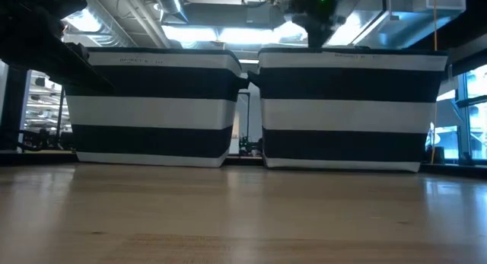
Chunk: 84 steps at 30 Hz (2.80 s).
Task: Sort clothes
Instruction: Put the black shirt into the left laundry organizer, then put the black underwear into the left laundry organizer
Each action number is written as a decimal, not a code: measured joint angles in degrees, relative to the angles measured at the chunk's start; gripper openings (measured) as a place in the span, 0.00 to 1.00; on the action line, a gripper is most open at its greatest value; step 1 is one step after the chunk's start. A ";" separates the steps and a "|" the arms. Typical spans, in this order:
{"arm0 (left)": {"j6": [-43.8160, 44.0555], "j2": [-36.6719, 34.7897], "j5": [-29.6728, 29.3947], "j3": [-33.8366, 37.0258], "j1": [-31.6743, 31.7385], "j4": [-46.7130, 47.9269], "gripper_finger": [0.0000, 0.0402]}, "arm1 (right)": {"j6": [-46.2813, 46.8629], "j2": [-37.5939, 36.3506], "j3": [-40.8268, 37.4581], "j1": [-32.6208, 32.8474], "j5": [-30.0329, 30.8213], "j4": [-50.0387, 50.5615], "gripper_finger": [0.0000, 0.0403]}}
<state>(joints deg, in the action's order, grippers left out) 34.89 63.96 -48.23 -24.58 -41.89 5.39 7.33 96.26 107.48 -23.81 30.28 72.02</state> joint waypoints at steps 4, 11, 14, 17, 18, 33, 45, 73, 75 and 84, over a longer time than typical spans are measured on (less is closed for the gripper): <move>-0.02 0.00 0.01 0.00 0.00 0.00 0.56 | -0.20 0.07 -5.82 0.11 -0.35 -3.92 0.02; -0.34 0.00 0.01 0.00 0.00 0.00 0.56 | -0.09 -0.01 -6.81 0.13 -0.11 -5.83 0.15; -0.39 0.00 0.01 0.00 0.00 0.04 0.56 | -0.14 -0.01 -4.56 0.13 -1.45 -4.23 0.29; -0.39 0.00 0.01 0.00 0.00 0.04 0.56 | 0.01 -0.01 -0.80 0.23 -1.84 -2.38 0.42; -0.41 0.00 0.01 0.00 0.00 0.04 0.56 | 0.43 -0.01 0.96 0.54 -2.44 -0.79 0.46; -0.87 0.00 0.01 0.00 0.00 0.00 0.56 | 22.68 -0.14 14.03 20.62 -19.06 17.74 0.59; -0.85 0.00 0.01 0.00 0.00 0.00 0.56 | 44.43 -0.43 -1.94 41.92 -24.78 18.05 0.59; -2.35 0.02 -0.91 0.00 0.00 -0.02 0.56 | 79.32 -1.63 -42.84 61.12 -38.63 7.47 0.59; -2.35 0.02 -1.06 0.00 0.00 -0.02 0.56 | 79.63 -1.61 -45.55 61.45 -38.22 2.86 0.59; -1.90 0.02 -1.33 0.00 0.00 -0.28 0.56 | 82.45 -1.57 -57.84 61.44 -38.85 -7.36 0.59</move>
<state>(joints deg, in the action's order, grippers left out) 32.99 63.99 -49.56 -24.58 -41.89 5.10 89.78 94.70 49.63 37.63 -8.57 64.67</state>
